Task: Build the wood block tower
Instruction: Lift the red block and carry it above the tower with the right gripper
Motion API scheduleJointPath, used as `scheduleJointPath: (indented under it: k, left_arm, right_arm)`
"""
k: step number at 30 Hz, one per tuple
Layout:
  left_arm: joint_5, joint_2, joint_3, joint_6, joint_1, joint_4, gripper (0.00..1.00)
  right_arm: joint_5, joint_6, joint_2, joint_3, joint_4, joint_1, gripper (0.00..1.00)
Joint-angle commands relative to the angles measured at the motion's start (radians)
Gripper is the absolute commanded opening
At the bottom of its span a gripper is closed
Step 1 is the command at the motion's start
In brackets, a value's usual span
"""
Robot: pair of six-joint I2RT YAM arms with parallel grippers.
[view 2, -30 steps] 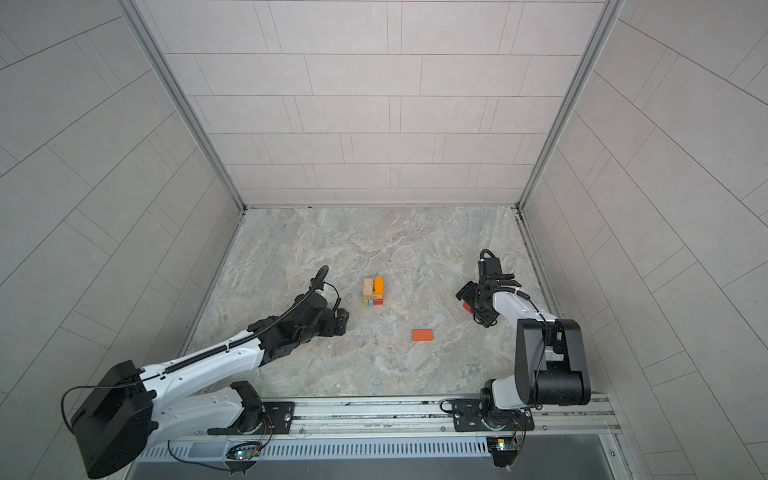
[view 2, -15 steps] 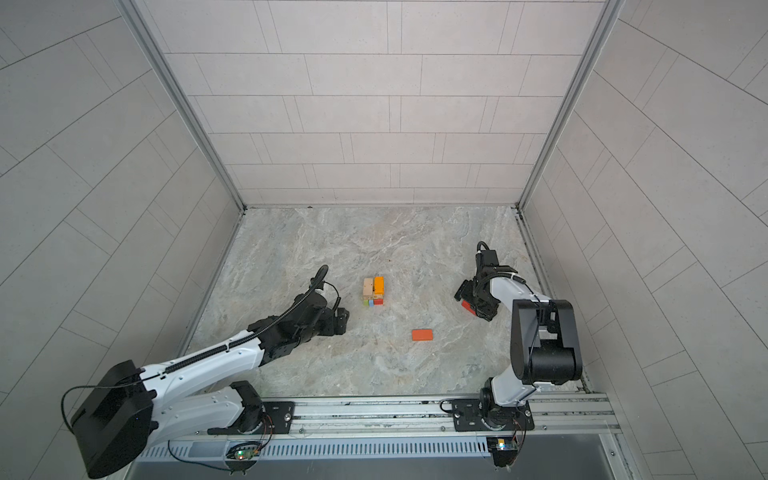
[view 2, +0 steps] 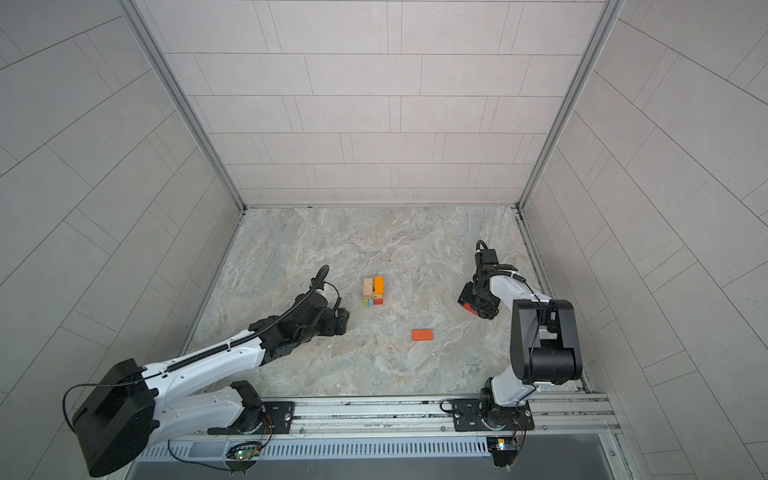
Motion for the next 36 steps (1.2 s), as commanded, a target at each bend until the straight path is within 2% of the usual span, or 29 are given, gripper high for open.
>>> scheduleJointPath:
  k: [1, 4, 9, 14, 19, 27, 31, 36]
  left_arm:
    - [-0.01, 0.002, -0.001, 0.007, 0.005, 0.007, 0.97]
    - [-0.012, -0.003, 0.003, 0.008, 0.007, 0.0, 0.97]
    - [-0.011, -0.02, 0.012, 0.006, 0.007, -0.024, 0.97]
    - [-0.014, -0.042, 0.01, -0.004, 0.012, -0.035, 0.97]
    - [-0.024, -0.037, 0.027, -0.01, 0.024, -0.057, 0.97]
    - [-0.006, -0.075, -0.002, -0.036, 0.121, -0.054, 0.97]
    - [-0.01, -0.07, -0.001, -0.036, 0.135, -0.054, 0.97]
    - [-0.018, -0.069, -0.032, -0.044, 0.135, -0.033, 0.97]
  right_arm:
    - [0.032, -0.017, 0.008, 0.017, -0.034, 0.009, 0.58]
    - [0.036, -0.024, 0.001, 0.026, -0.043, 0.015, 0.49]
    - [0.043, -0.045, -0.017, 0.064, -0.085, 0.055, 0.42]
    - [0.082, -0.074, -0.052, 0.16, -0.181, 0.157, 0.4]
    - [0.051, -0.074, -0.077, 0.28, -0.253, 0.25, 0.39]
    - [0.087, -0.037, 0.027, 0.572, -0.377, 0.486, 0.38]
    - [0.102, -0.012, 0.114, 0.713, -0.418, 0.583, 0.37]
    - [0.098, 0.027, 0.198, 0.804, -0.411, 0.664, 0.37]
